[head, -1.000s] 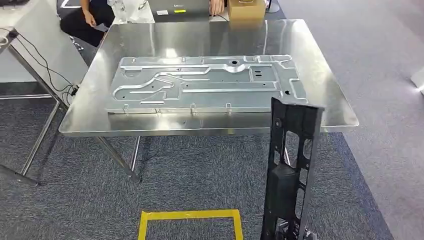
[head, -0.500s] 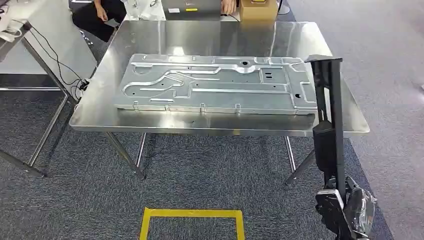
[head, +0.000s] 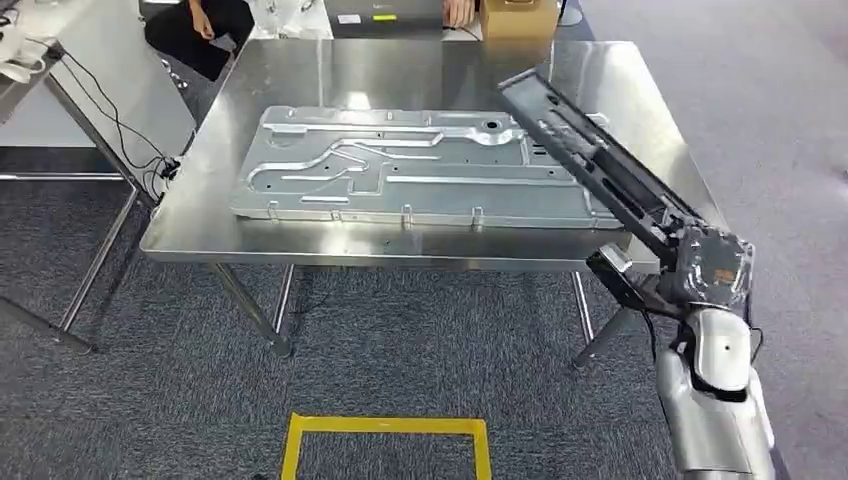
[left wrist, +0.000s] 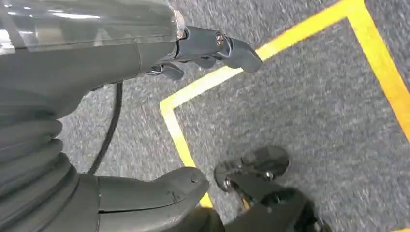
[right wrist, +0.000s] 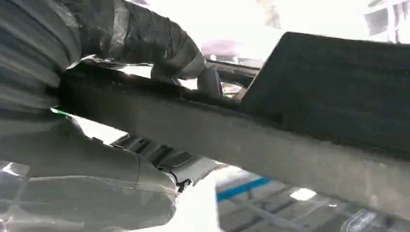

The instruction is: Take the parts from the cabinet and place them on the table.

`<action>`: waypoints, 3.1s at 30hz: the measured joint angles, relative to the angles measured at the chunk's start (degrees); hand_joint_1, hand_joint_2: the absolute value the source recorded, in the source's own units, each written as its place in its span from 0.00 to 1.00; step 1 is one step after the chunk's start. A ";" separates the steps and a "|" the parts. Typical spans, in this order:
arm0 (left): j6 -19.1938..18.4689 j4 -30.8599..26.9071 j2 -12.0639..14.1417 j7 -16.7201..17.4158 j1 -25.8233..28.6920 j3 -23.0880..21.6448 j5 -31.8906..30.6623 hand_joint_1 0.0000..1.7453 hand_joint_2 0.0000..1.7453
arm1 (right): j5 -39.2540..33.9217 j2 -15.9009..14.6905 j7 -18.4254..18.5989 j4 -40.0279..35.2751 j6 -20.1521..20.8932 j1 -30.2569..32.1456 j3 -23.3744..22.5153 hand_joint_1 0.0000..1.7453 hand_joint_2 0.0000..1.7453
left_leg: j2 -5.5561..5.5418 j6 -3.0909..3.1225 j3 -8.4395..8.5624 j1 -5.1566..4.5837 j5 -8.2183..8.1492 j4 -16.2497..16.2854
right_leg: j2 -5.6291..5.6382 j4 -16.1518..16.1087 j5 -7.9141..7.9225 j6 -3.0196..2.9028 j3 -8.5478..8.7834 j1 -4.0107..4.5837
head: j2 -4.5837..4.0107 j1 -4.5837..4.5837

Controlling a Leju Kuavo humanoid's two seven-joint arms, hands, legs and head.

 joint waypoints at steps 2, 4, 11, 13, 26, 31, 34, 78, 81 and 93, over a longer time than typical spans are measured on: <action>-0.02 0.00 0.02 0.09 0.03 -0.42 -0.20 0.00 1.00 | 2.41 -0.50 0.41 1.88 1.24 -1.68 1.46 1.00 1.00 | -0.09 -0.74 -0.29 0.12 -0.69 0.93 | -0.28 -0.60 0.08 -0.76 0.68 -0.37 | 0.00 0.02; -0.31 0.00 0.00 0.09 -0.07 -1.01 -0.54 0.00 1.00 | 6.65 -1.07 1.35 5.27 4.52 -5.44 4.18 1.00 1.00 | -0.06 -1.10 -3.87 0.23 -3.70 8.04 | -0.27 -0.64 -0.28 -1.49 1.05 -0.28 | 0.00 0.00; -0.85 0.00 0.04 0.37 -0.28 -2.25 -0.61 0.00 1.00 | 8.94 -3.34 5.07 19.56 7.45 -16.93 17.16 1.00 1.00 | 0.00 -0.04 -6.81 0.26 6.16 3.87 | -0.05 -0.66 -3.06 -1.52 4.38 0.20 | 0.00 0.02; -1.27 0.00 0.20 0.63 -0.46 -2.45 -0.63 0.00 1.00 | 8.96 -3.19 4.94 23.22 8.74 -20.61 21.45 1.00 1.00 | 0.05 0.36 -5.56 -0.62 5.05 1.52 | 0.22 -0.86 -3.31 -0.85 4.33 0.21 | 0.00 0.00; -1.79 0.00 0.35 1.97 -0.92 -3.85 0.13 0.00 1.00 | 8.98 1.29 1.86 35.32 13.68 -33.07 34.53 1.00 1.00 | -0.84 1.17 3.38 0.15 -1.04 -1.06 | -0.14 4.86 1.00 1.48 -6.55 -0.80 | 0.00 0.04; -2.08 0.02 0.37 2.47 -1.37 -3.91 0.81 0.00 1.00 | 8.96 4.44 -1.01 38.38 14.97 -35.86 37.81 1.00 1.00 | -0.66 -0.89 3.83 0.06 -2.49 -0.50 | 0.16 0.14 5.91 -0.93 -6.14 -0.08 | 0.00 0.02; -2.40 0.02 0.50 2.49 -1.65 -4.04 0.92 0.00 1.00 | 8.96 7.63 -2.14 39.51 14.84 -36.08 39.87 1.00 1.00 | -0.19 -1.59 1.44 0.45 -4.53 5.39 | 0.50 -0.52 5.55 -2.11 -4.65 -0.31 | 0.00 0.02; -2.45 0.15 0.72 2.25 -0.61 -4.26 4.13 0.00 0.00 | 5.90 6.25 -3.59 47.90 8.02 -27.94 35.54 0.00 1.00 | -0.27 -0.73 -0.52 2.09 1.53 0.11 | 0.67 -1.10 4.03 1.68 -1.73 -0.95 | -0.02 0.02; -2.45 0.15 0.74 2.05 -0.72 -4.26 4.15 0.00 0.00 | 6.25 6.25 -3.74 47.90 8.13 -27.85 35.27 0.00 1.00 | 0.14 0.51 -2.03 1.52 2.68 -0.01 | 0.18 9.19 -4.46 1.62 -5.92 -0.98 | 0.00 0.04; -2.62 0.17 0.44 2.16 -0.59 -4.24 4.22 0.00 0.00 | 6.90 6.69 -4.20 47.51 8.85 -26.95 35.19 0.00 1.00 | -0.08 -0.85 -5.36 0.06 7.91 -1.37 | -0.14 -3.19 -0.31 -2.58 4.65 1.79 | 0.00 0.09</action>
